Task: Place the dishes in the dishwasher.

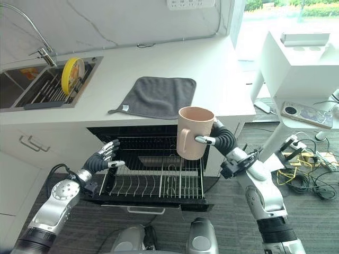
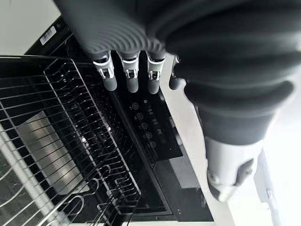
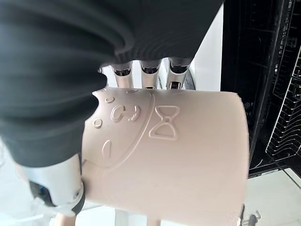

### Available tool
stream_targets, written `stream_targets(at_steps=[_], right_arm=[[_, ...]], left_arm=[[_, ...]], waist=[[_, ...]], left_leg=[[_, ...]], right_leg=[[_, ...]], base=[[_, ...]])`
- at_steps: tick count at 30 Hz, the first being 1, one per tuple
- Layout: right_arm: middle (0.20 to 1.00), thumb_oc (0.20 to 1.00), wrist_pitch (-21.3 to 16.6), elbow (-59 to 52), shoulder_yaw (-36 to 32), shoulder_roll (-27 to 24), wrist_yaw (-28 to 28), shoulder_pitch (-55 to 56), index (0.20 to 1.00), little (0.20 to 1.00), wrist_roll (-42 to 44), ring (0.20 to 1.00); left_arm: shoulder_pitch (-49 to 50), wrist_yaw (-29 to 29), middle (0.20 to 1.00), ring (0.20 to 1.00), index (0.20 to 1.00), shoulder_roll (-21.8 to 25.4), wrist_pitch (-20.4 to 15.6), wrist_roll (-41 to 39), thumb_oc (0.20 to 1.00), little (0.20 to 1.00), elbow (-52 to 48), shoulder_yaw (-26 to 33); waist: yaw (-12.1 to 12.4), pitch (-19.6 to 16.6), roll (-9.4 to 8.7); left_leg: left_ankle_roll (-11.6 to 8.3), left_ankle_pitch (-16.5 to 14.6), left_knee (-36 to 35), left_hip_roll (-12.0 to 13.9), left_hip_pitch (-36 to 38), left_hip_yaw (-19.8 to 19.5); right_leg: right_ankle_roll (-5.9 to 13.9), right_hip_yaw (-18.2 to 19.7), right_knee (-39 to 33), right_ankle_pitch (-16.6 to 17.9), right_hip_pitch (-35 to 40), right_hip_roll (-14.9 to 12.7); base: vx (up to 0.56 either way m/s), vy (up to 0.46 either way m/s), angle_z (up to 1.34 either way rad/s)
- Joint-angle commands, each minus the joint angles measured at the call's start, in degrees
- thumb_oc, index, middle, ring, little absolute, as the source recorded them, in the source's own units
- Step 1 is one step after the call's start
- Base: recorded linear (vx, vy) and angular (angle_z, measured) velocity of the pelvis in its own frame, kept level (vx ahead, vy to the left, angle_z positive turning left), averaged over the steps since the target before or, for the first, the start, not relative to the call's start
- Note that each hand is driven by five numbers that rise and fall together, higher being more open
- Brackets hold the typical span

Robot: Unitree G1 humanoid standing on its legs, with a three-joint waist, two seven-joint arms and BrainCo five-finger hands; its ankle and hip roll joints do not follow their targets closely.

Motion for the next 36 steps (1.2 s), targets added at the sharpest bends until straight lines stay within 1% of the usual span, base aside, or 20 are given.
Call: stream_targets(at_steps=[1, 3, 4, 5, 8, 9, 10, 11, 12, 14, 15, 17, 18, 24, 28, 33, 34, 36], right_arm=[[0.2, 0.2, -3.6, -2.0, -1.3, 0.5, -2.2, -5.6, 0.2, 0.2, -0.1, 0.2], [0.2, 0.2, -3.9, -1.8, -1.0, 0.3, -2.7, -6.4, 0.2, 0.2, -0.2, 0.2], [0.2, 0.2, -4.5, -1.5, -0.4, 0.1, -3.2, -7.4, 0.2, 0.2, -0.1, 0.2], [0.2, 0.2, -4.9, -1.5, 0.0, 0.3, -3.4, -7.7, 0.2, 0.2, -0.5, 0.2], [0.2, 0.2, -6.6, -1.2, 0.6, 0.7, -3.3, -7.5, 0.2, 0.2, -0.8, 0.2], [0.2, 0.2, -8.0, -1.2, 0.5, 0.8, -3.2, -6.4, 0.2, 0.2, -0.6, 0.2], [0.2, 0.2, -8.1, -1.2, 0.5, 0.8, -3.2, -6.2, 0.2, 0.2, -0.6, 0.2], [0.2, 0.2, -8.6, -1.3, 0.3, 0.9, -3.3, -5.7, 0.2, 0.2, -0.6, 0.2], [0.2, 0.2, -9.2, -1.6, -0.1, 0.9, -3.7, -5.0, 0.2, 0.2, -0.5, 0.2], [0.2, 0.2, -9.8, -2.0, -0.8, 0.8, -4.3, -4.5, 0.2, 0.2, -0.3, 0.2], [0.2, 0.2, -10.3, -2.1, -1.5, 0.5, -4.7, -4.4, 0.2, 0.2, -0.5, 0.2], [0.2, 0.2, -10.5, -2.3, -2.5, 0.1, -5.1, -4.4, 0.2, 0.2, -0.3, 0.2], [0.2, 0.2, -10.8, -2.4, -3.7, -0.2, -5.3, -4.5, 0.2, 0.2, -0.3, 0.2], [0.2, 0.2, -10.5, -1.1, -5.1, -0.3, -4.4, -5.5, 0.2, 0.2, -0.6, 0.2], [0.2, 0.2, -8.2, -1.7, -6.4, 0.8, -3.5, -4.3, 0.2, 0.2, -0.1, 0.2], [0.2, 0.2, -6.2, -2.3, -6.1, 2.1, -3.0, -2.8, 0.2, 0.2, -0.5, 0.2], [0.2, 0.2, -6.1, -2.2, -5.5, 2.1, -3.1, -2.8, 0.2, 0.2, -0.8, 0.2], [0.2, 0.2, -7.1, -1.6, -3.9, 1.8, -3.9, -3.3, 0.2, 0.2, -0.1, 0.2]], left_arm=[[-2.2, 4.3, 1.0, 1.0, 1.0, 0.6, -6.2, -2.2, 1.0, 1.0, -2.6, 0.3], [-2.6, 5.1, 1.0, 1.0, 1.0, 0.8, -6.6, -2.7, 1.0, 1.0, -2.8, 0.0], [-3.2, 6.0, 1.0, 1.0, 1.0, 1.2, -7.3, -3.2, 1.0, 1.0, -3.2, -0.4], [-3.3, 6.3, 1.0, 1.0, 1.0, 1.4, -7.6, -3.4, 1.0, 1.0, -3.5, -0.4], [-2.9, 6.6, 1.0, 1.0, 1.0, 1.8, -8.3, -3.9, 1.0, 1.0, -4.5, 0.1], [-2.3, 5.9, 1.0, 1.0, 1.0, 1.7, -8.8, -4.4, 1.0, 1.0, -5.0, 0.9], [-2.2, 5.8, 1.0, 1.0, 1.0, 1.7, -8.9, -4.4, 1.0, 1.0, -5.0, 1.0], [-2.2, 5.5, 1.0, 1.0, 1.0, 1.5, -8.9, -4.5, 1.0, 1.0, -5.0, 1.3], [-2.3, 5.0, 1.0, 1.0, 1.0, 1.3, -9.1, -4.6, 1.0, 1.0, -5.2, 1.8], [-2.7, 4.4, 1.0, 1.0, 1.0, 1.0, -9.2, -4.3, 1.0, 1.0, -5.5, 2.2], [-3.6, 4.0, 1.0, 1.0, 1.0, 0.6, -9.4, -3.9, 1.0, 1.0, -5.4, 2.3], [-4.5, 3.8, 1.0, 1.0, 1.0, 0.1, -9.5, -3.6, 1.0, 1.0, -5.4, 2.5], [-5.8, 3.5, 1.0, 1.0, 1.0, -0.5, -10.2, -3.1, 1.0, 1.0, -5.0, 2.6], [-7.9, 2.4, 1.0, 1.0, 1.0, -1.6, -10.6, -3.2, 1.0, 1.0, -3.0, 2.7], [-7.4, 0.1, 1.0, 1.0, 1.0, -2.1, -9.9, -1.7, 1.0, 1.0, -1.7, 3.5], [-5.3, -1.8, 1.0, 1.0, 1.0, -1.3, -9.3, 1.6, 1.0, 1.0, -2.3, 3.5], [-5.1, -2.0, 1.0, 1.0, 1.0, -0.7, -9.0, 2.7, 1.0, 1.0, -2.4, 3.1], [-5.4, -1.8, 1.0, 1.0, 1.0, 0.9, -8.1, 3.7, 1.0, 1.0, -2.2, 2.3]], waist=[[-0.2, 2.2, -1.19], [-0.2, 3.2, -1.03], [-0.3, 4.7, -0.85], [-0.3, 5.2, -0.84], [-0.2, 5.5, -1.08], [0.2, 3.9, -1.67], [0.2, 3.6, -1.78], [0.4, 2.5, -2.16], [0.6, 0.5, -2.78], [0.9, -1.3, -3.48], [0.9, -3.3, -4.14], [1.0, -5.5, -4.72], [1.0, -7.8, -5.32], [1.1, -11.1, -6.08], [1.1, -11.6, -6.36], [1.5, -10.7, -6.28], [1.8, -9.8, -6.24], [2.5, -7.0, -5.91]], left_leg=[[0.95, 9.7, 3.4, 1.3, -6.8, -3.8], [0.87, 10.2, 3.5, 1.1, -7.7, -4.1], [0.7, 11.2, 3.4, 0.7, -9.1, -4.6], [0.63, 11.6, 3.2, 0.6, -9.4, -4.7], [0.27, 12.9, 0.8, 0.4, -8.4, -4.8], [-0.01, 12.7, -1.9, 0.1, -6.2, -4.6], [-0.03, 12.7, -2.4, 0.1, -5.7, -4.5], [-0.08, 12.5, -4.0, -0.1, -4.4, -4.2], [-0.1, 12.0, -7.2, -0.5, -1.9, -3.6], [-0.06, 11.5, -11.1, -1.1, 1.0, -3.0], [0.12, 10.7, -15.0, -2.1, 3.9, -2.5], [0.22, 10.3, -18.4, -3.2, 6.4, -2.5], [0.37, 9.4, -21.0, -4.2, 8.6, -2.6], [0.83, 8.5, -24.2, -5.0, 11.9, -2.7], [1.33, 7.7, -24.9, -4.9, 13.6, -2.7], [1.61, 7.8, -24.7, -4.9, 13.4, -3.1], [1.64, 7.8, -23.9, -4.8, 12.5, -3.4], [1.52, 7.7, -20.8, -4.6, 9.2, -4.2]], right_leg=[[-0.29, -0.4, -7.3, 9.9, 0.5, 0.8], [-0.2, -0.1, -7.0, 10.1, -0.5, 0.8], [0.01, 0.6, -6.9, 10.7, -1.8, 1.0], [0.21, 0.9, -7.1, 11.1, -2.2, 1.1], [1.1, 1.5, -9.7, 12.4, -0.8, 1.6], [2.0, 1.1, -13.5, 13.3, 2.0, 1.4], [2.12, 1.0, -14.2, 13.5, 2.6, 1.3], [2.61, 0.6, -16.4, 14.0, 4.0, 1.1], [3.47, -0.2, -19.9, 14.9, 6.0, 0.7], [4.26, -1.0, -23.6, 15.8, 8.3, 0.3], [4.9, -1.6, -26.6, 16.5, 10.1, 0.2], [5.25, -2.0, -29.1, 17.1, 11.5, 0.4], [5.25, -2.4, -31.0, 17.4, 12.8, 0.7], [5.0, -3.0, -32.8, 17.2, 14.8, 1.6], [4.94, -3.3, -32.0, 17.0, 15.0, 1.8], [4.59, -3.4, -31.8, 16.7, 14.9, 2.2], [4.42, -3.4, -31.3, 16.6, 14.4, 2.2], [3.95, -3.5, -28.7, 16.0, 12.1, 2.1]], base=[[-0.2, 0.036, -0.1], [-0.17, 0.031, 0.02], [-0.18, 0.025, 0.03], [-0.16, 0.014, -0.02], [-0.02, -0.024, -0.05], [0.06, -0.037, -0.04], [0.09, -0.039, -0.03], [0.09, -0.042, -0.03], [0.1, -0.049, 0.02], [0.06, -0.037, 0.06], [0.04, -0.016, 0.1], [0.02, 0.01, 0.13], [0.0, 0.025, 0.08], [-0.01, 0.023, 0.01], [0.1, -0.015, 0.0], [0.07, -0.026, 0.01], [-0.03, -0.047, 0.05], [-0.08, -0.058, 0.12]])
